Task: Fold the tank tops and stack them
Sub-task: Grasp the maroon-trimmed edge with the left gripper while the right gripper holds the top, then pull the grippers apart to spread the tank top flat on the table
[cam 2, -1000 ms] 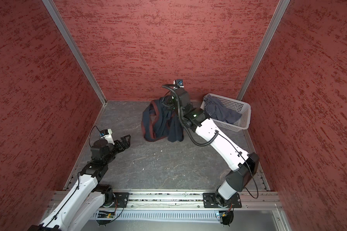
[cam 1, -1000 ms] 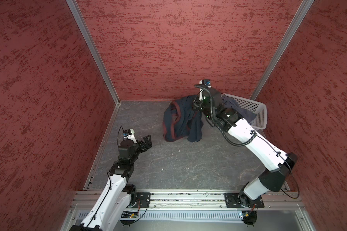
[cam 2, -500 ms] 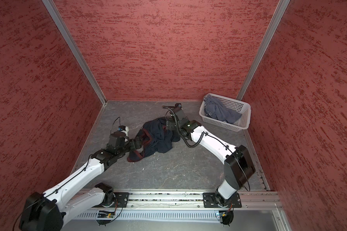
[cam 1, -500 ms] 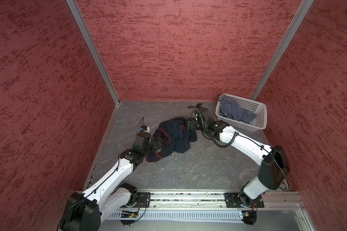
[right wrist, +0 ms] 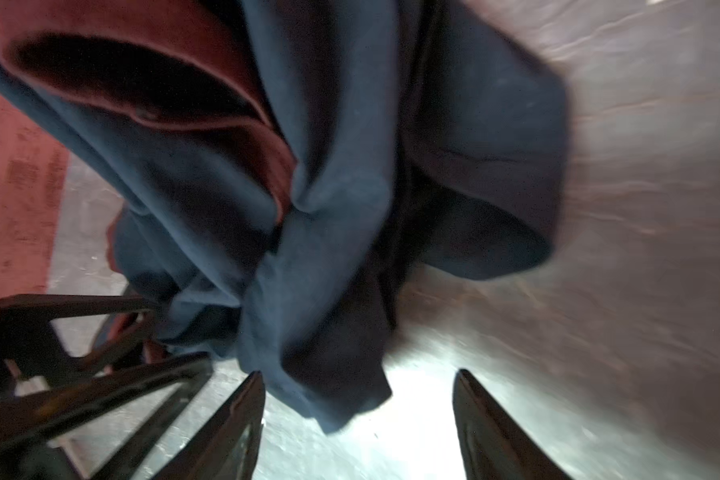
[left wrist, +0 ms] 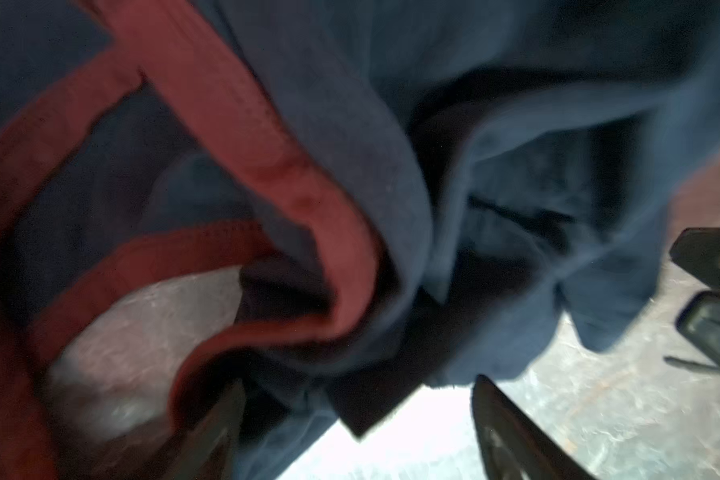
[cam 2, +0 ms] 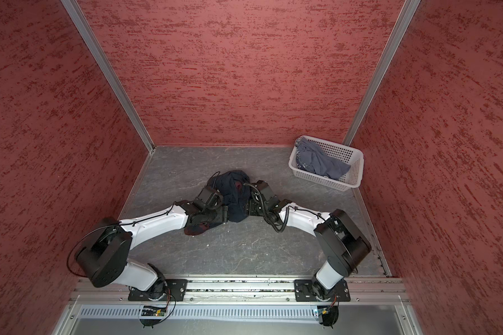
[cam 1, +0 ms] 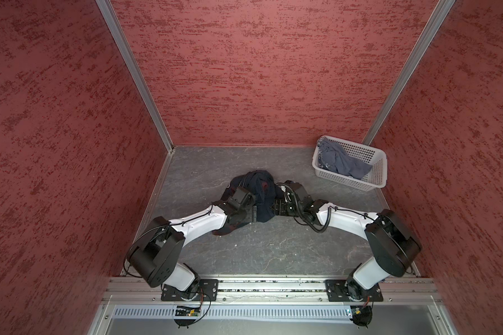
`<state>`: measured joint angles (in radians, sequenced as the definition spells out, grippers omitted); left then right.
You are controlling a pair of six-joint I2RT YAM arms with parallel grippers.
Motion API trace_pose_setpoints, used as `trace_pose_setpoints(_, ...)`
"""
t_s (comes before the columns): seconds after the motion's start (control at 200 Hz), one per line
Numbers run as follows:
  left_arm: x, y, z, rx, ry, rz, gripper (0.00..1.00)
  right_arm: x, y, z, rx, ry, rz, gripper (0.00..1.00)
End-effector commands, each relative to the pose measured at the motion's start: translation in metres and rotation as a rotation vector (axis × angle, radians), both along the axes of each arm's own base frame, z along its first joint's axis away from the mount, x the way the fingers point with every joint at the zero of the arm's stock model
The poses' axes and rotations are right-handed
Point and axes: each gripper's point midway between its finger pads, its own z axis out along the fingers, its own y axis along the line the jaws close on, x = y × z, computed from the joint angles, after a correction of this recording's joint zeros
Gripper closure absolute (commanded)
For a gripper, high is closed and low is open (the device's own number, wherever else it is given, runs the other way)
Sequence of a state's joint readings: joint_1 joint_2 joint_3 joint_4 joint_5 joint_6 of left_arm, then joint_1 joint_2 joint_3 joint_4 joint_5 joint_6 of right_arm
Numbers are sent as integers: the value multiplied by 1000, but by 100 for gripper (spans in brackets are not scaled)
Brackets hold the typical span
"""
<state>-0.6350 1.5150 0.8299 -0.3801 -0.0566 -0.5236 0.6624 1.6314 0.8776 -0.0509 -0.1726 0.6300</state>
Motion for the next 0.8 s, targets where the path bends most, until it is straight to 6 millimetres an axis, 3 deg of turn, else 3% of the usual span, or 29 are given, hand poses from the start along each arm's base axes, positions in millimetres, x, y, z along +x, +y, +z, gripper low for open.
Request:
trace_pose_setpoints(0.0, 11, 0, -1, -25, -3, 34, 26, 13, 31, 14, 101, -35, 49, 34)
trace_pose_setpoints(0.075, 16, 0, 0, -37, -7, 51, 39, 20, 33, 6, 64, -26, 47, 45)
trace_pose_setpoints(0.18, 21, 8, 10, -34, -40, 66, 58, 28, 29, 6, 18, -42, 25, 75)
trace_pose_setpoints(0.296, 26, 24, 34, -57, -93, 83, 80, 35, 6, 17, -85, -107, -37, 100)
trace_pose_setpoints(0.336, 29, 32, 44, -70, -114, 94, 86, 38, -11, 27, -153, -149, -83, 100)
trace_pose_setpoints(0.456, 34, 61, 96, -113, -231, 152, 92, 41, -71, 82, -330, -333, -242, 100)
trace_pose_setpoints(0.571, 31, 91, 166, -166, -404, 212, 92, 27, -122, 170, -379, -534, -377, 100)
trace_pose_setpoints(0.676, 24, 113, 226, -231, -575, 252, 93, 5, -147, 237, -321, -670, -427, 100)
trace_pose_setpoints(0.736, 23, 125, 243, -251, -642, 283, 93, -5, -157, 262, -279, -714, -450, 100)
trace_pose_setpoints(0.796, 28, 140, 241, -249, -641, 337, 92, -11, -162, 275, -256, -736, -468, 100)
